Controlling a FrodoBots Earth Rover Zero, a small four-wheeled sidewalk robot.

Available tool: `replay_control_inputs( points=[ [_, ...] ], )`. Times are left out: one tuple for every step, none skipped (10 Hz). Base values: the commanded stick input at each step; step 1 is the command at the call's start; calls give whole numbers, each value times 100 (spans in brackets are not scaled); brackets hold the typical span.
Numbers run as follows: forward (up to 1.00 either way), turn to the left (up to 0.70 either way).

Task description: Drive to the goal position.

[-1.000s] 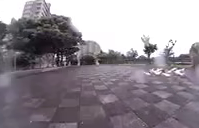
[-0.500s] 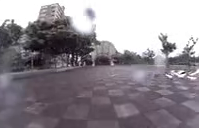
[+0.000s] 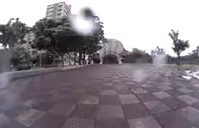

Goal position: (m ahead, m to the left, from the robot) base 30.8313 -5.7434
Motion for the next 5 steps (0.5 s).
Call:
replay_control_inputs(
  points=[
    [81,0],
    [81,0],
    [81,0],
    [81,0],
    [81,0]
  ],
)
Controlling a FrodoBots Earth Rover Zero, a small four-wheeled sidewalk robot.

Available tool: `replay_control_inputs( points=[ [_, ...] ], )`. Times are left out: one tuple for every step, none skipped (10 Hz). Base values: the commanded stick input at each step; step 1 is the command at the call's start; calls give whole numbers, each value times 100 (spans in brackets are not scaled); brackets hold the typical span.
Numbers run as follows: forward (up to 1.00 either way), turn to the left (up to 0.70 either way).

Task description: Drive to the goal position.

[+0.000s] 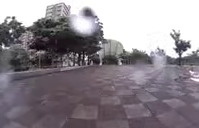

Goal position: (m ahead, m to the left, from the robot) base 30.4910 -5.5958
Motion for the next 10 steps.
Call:
replay_control_inputs(
  points=[
    [81,0],
    [81,0],
    [81,0],
    [81,0],
    [81,0],
    [81,0],
    [81,0],
    [81,0],
    [81,0],
    [81,0]
  ],
)
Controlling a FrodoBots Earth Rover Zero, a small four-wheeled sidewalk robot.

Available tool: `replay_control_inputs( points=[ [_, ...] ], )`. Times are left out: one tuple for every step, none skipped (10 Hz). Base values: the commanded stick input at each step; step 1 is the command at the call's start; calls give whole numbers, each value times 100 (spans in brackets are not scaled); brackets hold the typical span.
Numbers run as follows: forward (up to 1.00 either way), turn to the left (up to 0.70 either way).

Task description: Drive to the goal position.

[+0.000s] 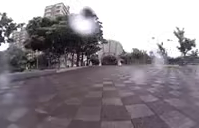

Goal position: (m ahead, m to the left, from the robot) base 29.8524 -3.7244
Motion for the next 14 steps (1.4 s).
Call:
replay_control_inputs(
  points=[
    [81,0],
    [81,0],
    [81,0],
    [81,0],
    [81,0],
    [81,0],
    [81,0],
    [81,0],
    [81,0],
    [81,0],
    [81,0],
    [81,0],
    [81,0],
    [81,-1]
  ],
)
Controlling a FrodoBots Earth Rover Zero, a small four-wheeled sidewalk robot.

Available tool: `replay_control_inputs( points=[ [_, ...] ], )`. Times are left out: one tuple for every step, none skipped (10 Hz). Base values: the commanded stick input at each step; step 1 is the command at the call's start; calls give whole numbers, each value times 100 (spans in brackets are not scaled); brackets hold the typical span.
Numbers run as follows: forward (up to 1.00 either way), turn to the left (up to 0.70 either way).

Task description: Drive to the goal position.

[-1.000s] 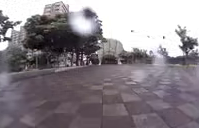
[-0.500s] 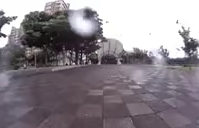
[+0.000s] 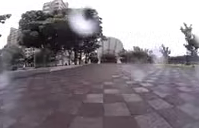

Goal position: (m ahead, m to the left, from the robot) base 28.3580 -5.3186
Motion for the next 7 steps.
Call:
replay_control_inputs(
  points=[
    [81,-2],
    [81,-24],
    [81,-23],
    [81,-10],
    [81,-1],
    [81,0],
    [81,0]
  ],
)
